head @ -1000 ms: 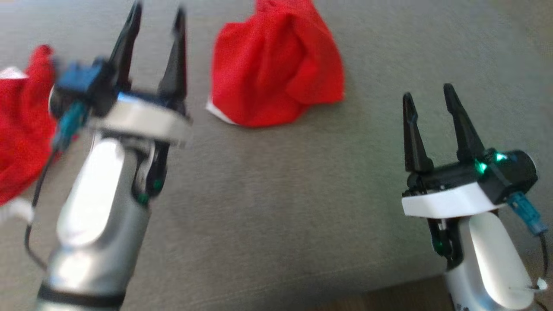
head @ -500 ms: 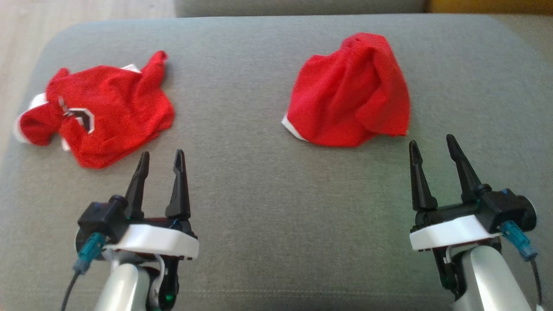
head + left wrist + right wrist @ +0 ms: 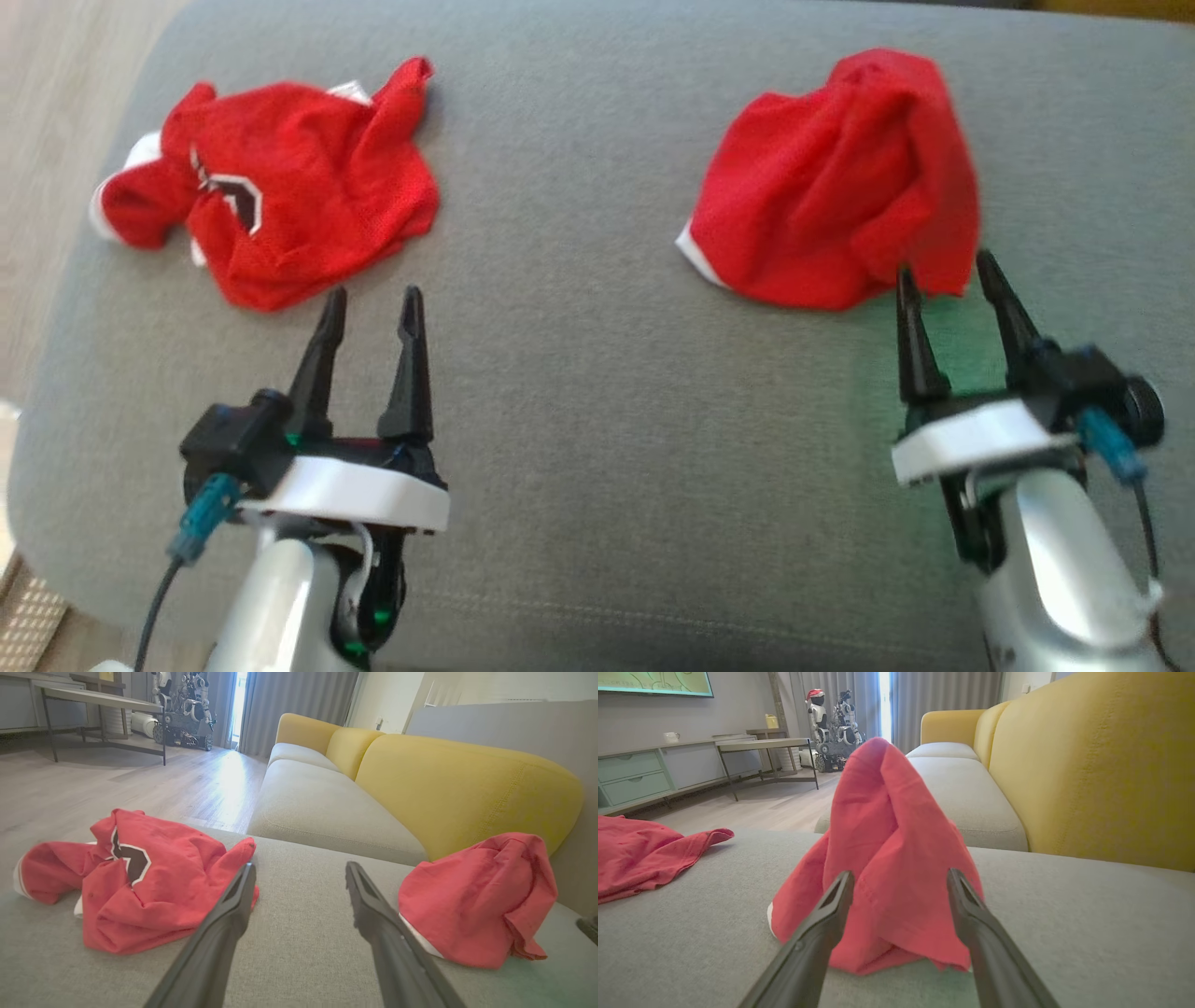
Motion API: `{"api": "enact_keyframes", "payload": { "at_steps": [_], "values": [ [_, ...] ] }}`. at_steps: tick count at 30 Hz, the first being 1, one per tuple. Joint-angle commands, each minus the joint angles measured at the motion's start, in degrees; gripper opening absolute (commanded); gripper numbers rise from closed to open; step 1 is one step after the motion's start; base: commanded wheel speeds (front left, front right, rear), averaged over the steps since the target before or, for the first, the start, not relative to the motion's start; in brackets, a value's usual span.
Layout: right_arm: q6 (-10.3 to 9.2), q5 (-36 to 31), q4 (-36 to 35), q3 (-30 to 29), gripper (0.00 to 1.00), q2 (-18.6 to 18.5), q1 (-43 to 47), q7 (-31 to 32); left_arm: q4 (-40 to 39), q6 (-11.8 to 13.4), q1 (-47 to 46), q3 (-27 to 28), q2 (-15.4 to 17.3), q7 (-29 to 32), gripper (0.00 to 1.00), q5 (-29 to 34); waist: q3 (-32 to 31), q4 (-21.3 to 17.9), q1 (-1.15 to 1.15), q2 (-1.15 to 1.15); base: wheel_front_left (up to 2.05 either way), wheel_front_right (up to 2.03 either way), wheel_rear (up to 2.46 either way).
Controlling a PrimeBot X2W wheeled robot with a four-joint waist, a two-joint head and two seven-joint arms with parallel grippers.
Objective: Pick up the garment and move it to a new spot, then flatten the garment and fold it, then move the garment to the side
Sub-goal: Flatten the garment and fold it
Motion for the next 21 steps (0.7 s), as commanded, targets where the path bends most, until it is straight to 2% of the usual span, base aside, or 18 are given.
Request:
{"api": "enact_keyframes", "payload": {
  "at_steps": [1,6,7,8,13,15,19,21],
  "values": [
    [0.43,-0.2,-0.3,1.4,1.00,-0.2,-3.2,0.0,-1.7,0.4,-2.6,1.2,0.2,-0.3,1.00,-0.4,1.7,1.7,0.00,0.00,0.00,0.00,0.00],
    [0.43,-3.3,6.4,-0.5,1.00,-0.2,-8.0,1.0,-1.3,0.9,-3.4,-0.2,0.2,-0.3,1.00,-1.3,3.5,4.0,0.00,0.00,0.00,0.00,0.00],
    [0.43,-3.7,7.5,-1.3,0.62,-0.2,-8.7,1.1,-1.3,1.0,-3.6,-0.4,0.2,-0.3,1.00,-1.5,3.6,4.3,0.00,0.00,0.00,0.00,0.00],
    [0.43,-3.9,8.2,-2.4,0.00,-0.2,-9.4,1.0,-1.3,1.2,-3.7,-0.5,0.2,-0.3,1.00,-1.7,3.7,4.6,0.00,0.00,0.00,0.00,0.00],
    [0.43,-5.7,7.7,-4.3,0.00,-0.2,-11.5,0.1,-1.2,1.7,-3.7,-0.5,0.2,-0.3,1.00,-2.0,3.4,4.5,0.00,0.00,0.00,0.00,0.00],
    [0.43,-6.0,5.1,-3.9,0.00,-0.2,-12.2,-0.3,-1.0,1.8,-3.6,-0.5,0.2,-0.3,1.00,-2.2,2.8,4.1,0.00,0.00,0.00,0.00,0.00],
    [0.43,-6.6,-2.0,0.5,0.00,-0.2,-13.5,-0.6,-0.8,1.9,-3.4,-1.1,0.2,-0.3,1.00,-2.7,0.9,3.1,0.00,0.00,0.00,0.00,0.00],
    [0.43,-6.5,-7.3,4.7,0.00,-0.2,-15.2,-0.6,-0.7,2.1,-3.1,-1.7,0.2,-0.3,1.00,-3.0,-0.7,2.5,0.00,0.00,0.00,0.00,0.00]
  ]
}}
